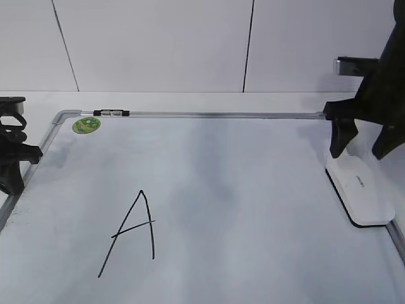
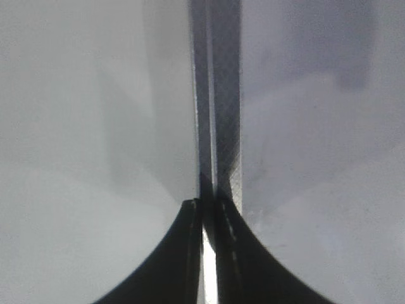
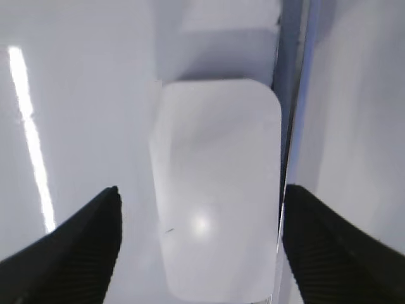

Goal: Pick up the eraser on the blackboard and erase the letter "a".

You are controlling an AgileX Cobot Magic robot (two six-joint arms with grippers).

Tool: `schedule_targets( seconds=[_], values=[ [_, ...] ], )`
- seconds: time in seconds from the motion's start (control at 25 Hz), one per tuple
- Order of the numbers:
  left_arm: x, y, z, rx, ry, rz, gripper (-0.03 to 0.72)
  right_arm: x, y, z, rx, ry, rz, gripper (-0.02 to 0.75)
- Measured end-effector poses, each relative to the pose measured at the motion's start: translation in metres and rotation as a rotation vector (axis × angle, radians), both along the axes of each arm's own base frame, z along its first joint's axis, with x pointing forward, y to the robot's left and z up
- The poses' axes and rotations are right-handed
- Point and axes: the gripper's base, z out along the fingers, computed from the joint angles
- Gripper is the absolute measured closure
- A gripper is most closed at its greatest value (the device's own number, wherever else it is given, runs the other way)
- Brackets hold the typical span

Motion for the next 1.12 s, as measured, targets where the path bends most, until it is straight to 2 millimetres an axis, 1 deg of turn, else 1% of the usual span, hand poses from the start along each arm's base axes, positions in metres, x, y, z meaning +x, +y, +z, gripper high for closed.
schedule_targets(
  seconds=[0.16,0.4,0.52,0.6,0.68,0.72,0.84,0.92,0.96,1.12],
  values=[
    [0.000,0.000,0.000,0.000,0.000,0.000,0.671,0.003,0.002,0.007,0.025,-0.020,-0.014,0.144],
    [0.000,0.000,0.000,-0.005,0.002,0.003,0.661,0.002,0.003,0.009,0.037,-0.020,-0.018,0.145],
    [0.000,0.000,0.000,-0.004,0.001,-0.007,0.598,0.002,0.004,0.009,0.044,-0.020,-0.020,0.146],
    [0.000,0.000,0.000,-0.003,0.001,-0.010,0.524,0.002,0.004,0.009,0.046,-0.017,-0.022,0.148],
    [0.000,0.000,0.000,0.003,0.001,-0.016,0.468,0.002,0.004,0.009,0.046,-0.017,-0.022,0.153],
    [0.000,0.000,0.000,0.004,-0.001,-0.017,0.449,0.002,0.004,0.009,0.048,-0.017,-0.023,0.155],
    [0.001,0.000,0.004,0.003,0.016,-0.019,0.421,0.002,0.004,0.009,0.048,-0.017,-0.023,0.156],
    [0.002,0.000,0.008,0.000,0.029,-0.022,0.416,0.002,0.004,0.009,0.048,-0.017,-0.023,0.157],
    [0.005,0.000,0.013,-0.001,0.023,-0.023,0.415,0.002,0.004,0.009,0.048,-0.017,-0.023,0.157],
    [0.008,-0.001,0.044,-0.005,-0.017,-0.028,0.414,0.001,0.005,0.011,0.057,-0.022,-0.025,0.158]
  ],
)
